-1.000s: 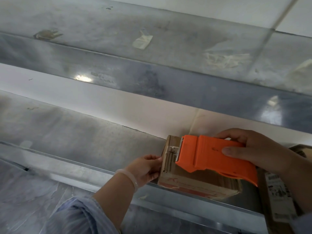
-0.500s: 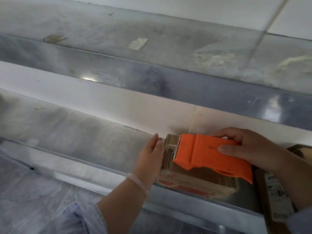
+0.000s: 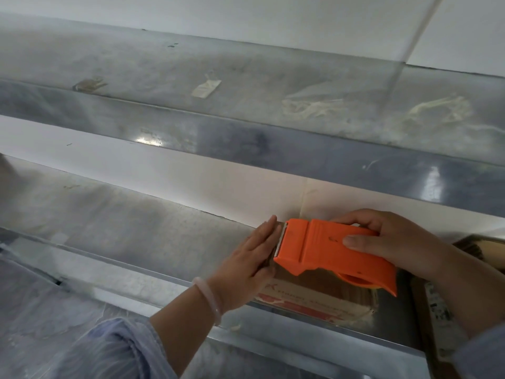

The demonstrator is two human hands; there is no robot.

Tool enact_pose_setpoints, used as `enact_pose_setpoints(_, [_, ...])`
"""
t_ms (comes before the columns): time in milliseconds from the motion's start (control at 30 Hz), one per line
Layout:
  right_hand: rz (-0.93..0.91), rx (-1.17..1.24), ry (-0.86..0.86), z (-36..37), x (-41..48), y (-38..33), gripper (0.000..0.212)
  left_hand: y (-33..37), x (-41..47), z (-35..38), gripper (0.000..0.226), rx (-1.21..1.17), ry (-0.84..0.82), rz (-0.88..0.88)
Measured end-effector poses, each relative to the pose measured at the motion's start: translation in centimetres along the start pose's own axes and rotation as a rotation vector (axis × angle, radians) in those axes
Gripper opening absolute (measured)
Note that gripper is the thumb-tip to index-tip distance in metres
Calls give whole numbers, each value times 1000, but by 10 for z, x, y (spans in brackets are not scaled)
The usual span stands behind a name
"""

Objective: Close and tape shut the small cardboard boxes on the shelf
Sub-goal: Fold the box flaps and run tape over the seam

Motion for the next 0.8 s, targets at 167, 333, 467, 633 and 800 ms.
enact_pose_setpoints(167, [3,-22,-2,1,1,-3,52,4,10,-17,105,653,-23,109])
enact_pose_setpoints(333, [-4,-12,-6,0,2,-3,55,12,24,-12,115,675,-62,72])
enact_pose_setpoints(467, [-4,1,-10,0,2,-1,47,5,24,-8,110,513,-71,50])
enact_pose_setpoints(633, [14,1,-15,-2,4,1,56,4,22,-9,98,514,-62,112])
enact_pose_setpoints(800, [8,11,-36,-4,5,1,52,1,21,-10,104,715,-93,83])
Point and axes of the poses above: each hand's wrist, its own x-axis towards the middle knuckle, its own z-axis out of the palm, y = z × x, the point moved 1 cm from there along x, towards the middle knuckle, and after that the axes turned 6 degrees about -z, right-handed, at the moved point
